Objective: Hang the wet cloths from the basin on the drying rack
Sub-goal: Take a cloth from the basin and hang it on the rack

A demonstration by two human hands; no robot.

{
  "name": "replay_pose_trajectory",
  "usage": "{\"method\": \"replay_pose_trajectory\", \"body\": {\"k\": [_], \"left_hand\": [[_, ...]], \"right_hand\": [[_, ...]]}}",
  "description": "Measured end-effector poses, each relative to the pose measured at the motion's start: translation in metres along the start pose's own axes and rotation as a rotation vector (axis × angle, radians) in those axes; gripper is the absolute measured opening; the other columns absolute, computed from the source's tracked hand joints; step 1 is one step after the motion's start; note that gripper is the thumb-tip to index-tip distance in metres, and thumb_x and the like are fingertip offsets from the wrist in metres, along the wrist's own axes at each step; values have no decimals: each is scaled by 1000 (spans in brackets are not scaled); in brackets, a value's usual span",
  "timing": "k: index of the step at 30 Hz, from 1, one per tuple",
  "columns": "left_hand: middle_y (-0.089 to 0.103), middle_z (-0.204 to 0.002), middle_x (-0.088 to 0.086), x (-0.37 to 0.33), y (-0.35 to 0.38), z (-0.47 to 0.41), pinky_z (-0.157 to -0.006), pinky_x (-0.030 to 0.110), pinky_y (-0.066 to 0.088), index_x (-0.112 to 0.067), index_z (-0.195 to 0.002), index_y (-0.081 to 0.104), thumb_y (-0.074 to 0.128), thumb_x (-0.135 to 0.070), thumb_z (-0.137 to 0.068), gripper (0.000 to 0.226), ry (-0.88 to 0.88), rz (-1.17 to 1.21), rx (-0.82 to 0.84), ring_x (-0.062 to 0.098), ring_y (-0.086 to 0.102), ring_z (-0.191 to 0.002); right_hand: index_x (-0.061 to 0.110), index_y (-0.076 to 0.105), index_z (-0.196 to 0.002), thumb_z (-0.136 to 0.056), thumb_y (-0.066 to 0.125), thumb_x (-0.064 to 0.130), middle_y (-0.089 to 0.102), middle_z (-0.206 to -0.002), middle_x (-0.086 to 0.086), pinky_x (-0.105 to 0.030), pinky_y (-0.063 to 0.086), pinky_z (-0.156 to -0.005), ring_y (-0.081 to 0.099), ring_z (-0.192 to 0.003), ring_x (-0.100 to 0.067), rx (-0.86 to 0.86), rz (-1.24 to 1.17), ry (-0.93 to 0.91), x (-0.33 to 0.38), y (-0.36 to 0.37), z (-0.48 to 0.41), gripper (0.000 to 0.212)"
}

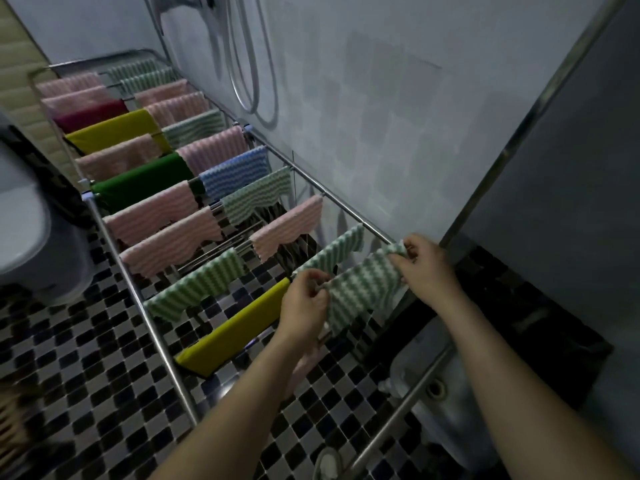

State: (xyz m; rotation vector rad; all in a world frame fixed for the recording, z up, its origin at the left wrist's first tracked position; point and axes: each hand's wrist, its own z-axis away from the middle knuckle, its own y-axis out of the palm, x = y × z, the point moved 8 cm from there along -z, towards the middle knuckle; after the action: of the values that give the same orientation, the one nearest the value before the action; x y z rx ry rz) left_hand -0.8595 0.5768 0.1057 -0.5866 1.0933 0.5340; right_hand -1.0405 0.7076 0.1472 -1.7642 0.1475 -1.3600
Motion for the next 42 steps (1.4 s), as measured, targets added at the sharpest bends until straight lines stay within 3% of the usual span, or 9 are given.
{"method": "replay_pose_trajectory", "body": {"k": [6,8,11,17,20,24,28,34,42], "left_hand": [[63,-102,7,17,3,-21,-76,52,58,-25,-129,38,55,-27,-96,37,-101,-14,50,25,66,-88],[62,-114,7,22,17,-15,-71,36,60,-30,-134,35,68,-25,-88,57,-111,-115,185,19,68,-91],[64,-102,2,26,22,-10,-55,13,52,-27,-128,47,76,-14,-81,56,-80,-190,180,7,64,-81],[63,-98,-4,21,2,-15,-57,18,49,-26,-110,61,64,-16,-92,21,11,-172,-19,9,61,-79],[64,-104,1,18,-4,-19,-56,28,52,-25,-105,62,55,-23,-97,11,30,-188,-81,17,63,-79],[62,-97,-1,14,-6,-19,-60,36,50,-22,-119,55,50,-29,-99,22,59,-434,-88,17,60,-76],[63,-87,-8,7,13,-1,-59,22,45,-27,-94,62,65,-36,-89,10,188,-639,70,7,57,-73],[71,-86,-6,6,20,8,-69,29,58,-20,-93,73,68,-27,-88,10,250,-717,96,6,63,-69],[72,-96,0,-8,30,4,-76,31,55,-16,-102,74,58,-25,-94,19,419,-824,53,14,65,-83]], "right_hand": [[9,65,-114,-87,67,22,68,-92,-11,-37,52,-82,64,-91,-29,51,17,75,-8,28,-29,29],[11,59,-125,-88,65,20,64,-84,-5,-27,47,-77,62,-87,-24,153,19,106,-13,39,-31,39],[19,46,-141,-89,62,16,66,-104,-6,-27,46,-85,61,-98,-23,277,48,100,-13,46,-34,55],[8,62,-113,-89,53,7,67,-109,-15,-39,50,-88,61,-101,-35,9,118,127,-25,5,-15,26],[17,56,-96,-91,53,21,64,-104,-9,-38,51,-80,61,-93,-34,55,109,265,-50,9,9,7],[22,46,-94,-91,58,26,61,-101,-8,-39,51,-77,62,-88,-33,63,-54,308,-62,29,16,13],[30,44,-78,-89,61,16,66,-95,-13,-36,53,-70,67,-76,-33,-76,-238,306,-62,30,11,25],[14,58,-90,-88,65,13,64,-83,-4,-32,51,-71,63,-76,-25,-117,-114,234,-55,17,4,8],[-1,66,-101,-90,59,4,62,-106,-20,-33,44,-77,60,-90,-36,-248,200,14,-35,4,0,14]]}}
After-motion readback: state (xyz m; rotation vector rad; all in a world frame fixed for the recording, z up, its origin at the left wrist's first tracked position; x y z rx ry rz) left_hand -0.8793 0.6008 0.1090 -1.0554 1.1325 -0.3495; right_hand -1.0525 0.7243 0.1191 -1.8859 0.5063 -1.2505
